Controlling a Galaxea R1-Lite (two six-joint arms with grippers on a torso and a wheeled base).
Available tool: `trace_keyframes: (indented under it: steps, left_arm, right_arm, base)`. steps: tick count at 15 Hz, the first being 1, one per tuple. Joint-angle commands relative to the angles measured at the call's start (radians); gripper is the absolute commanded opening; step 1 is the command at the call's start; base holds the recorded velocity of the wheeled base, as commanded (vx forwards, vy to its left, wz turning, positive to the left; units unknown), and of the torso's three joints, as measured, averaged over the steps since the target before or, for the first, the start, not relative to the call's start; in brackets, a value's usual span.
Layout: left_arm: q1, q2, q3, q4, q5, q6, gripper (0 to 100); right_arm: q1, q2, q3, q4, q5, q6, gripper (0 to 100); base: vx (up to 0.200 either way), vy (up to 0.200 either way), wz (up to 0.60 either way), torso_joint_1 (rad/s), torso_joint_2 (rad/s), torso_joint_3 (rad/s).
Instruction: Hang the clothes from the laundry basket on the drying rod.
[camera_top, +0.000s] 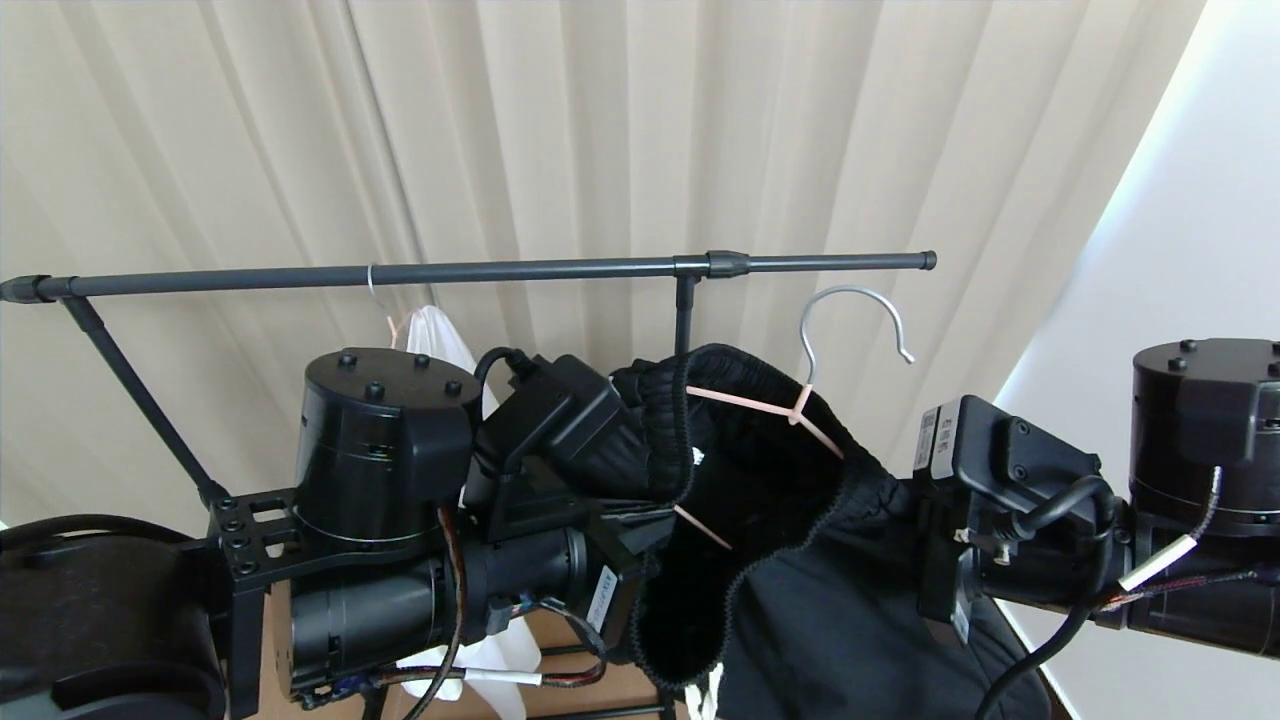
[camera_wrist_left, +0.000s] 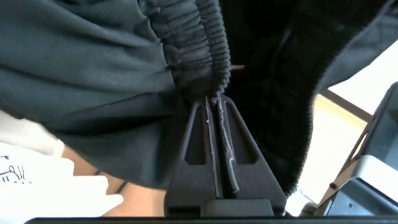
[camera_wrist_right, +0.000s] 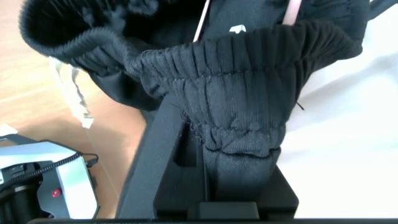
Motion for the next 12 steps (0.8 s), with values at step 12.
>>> trace_keyframes:
  steps: [12]
  left_arm:
    - [0.004,0.058,0.0,-0.11,0.006,0.011,0]
  right_arm:
    - [0.054,-0.062,0.045,-0.086,-0.001,-0.001,0]
  base:
    - [0.0,0.0,0.0,0.0,0.0,0.0]
